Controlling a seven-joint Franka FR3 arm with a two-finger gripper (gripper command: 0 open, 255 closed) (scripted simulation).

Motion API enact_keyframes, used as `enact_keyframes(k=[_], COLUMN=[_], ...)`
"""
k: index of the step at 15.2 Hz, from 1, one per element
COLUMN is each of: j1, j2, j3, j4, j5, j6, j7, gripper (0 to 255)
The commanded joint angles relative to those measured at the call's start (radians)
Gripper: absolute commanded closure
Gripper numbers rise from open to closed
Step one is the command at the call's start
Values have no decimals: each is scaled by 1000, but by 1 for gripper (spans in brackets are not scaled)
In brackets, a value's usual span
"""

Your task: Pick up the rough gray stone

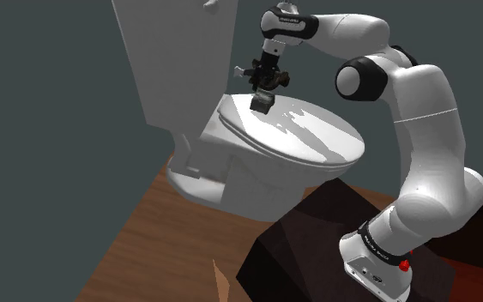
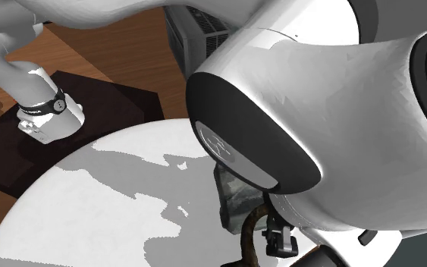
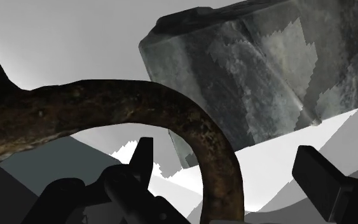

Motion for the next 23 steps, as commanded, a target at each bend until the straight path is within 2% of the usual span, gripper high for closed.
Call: enact_keyframes(k=[1, 2, 3, 12, 23], j1=[1, 1, 2, 1, -16], j2=[3, 3, 2, 3, 18], j3=[0, 0, 0, 0, 3], j4=[-16, -16, -16, -15, 159], j5=[1, 1, 1, 1, -3], j6=[19, 19, 19, 19, -137], j7=[-4, -4, -3, -4, 27], gripper=[0, 0, 255, 255, 255])
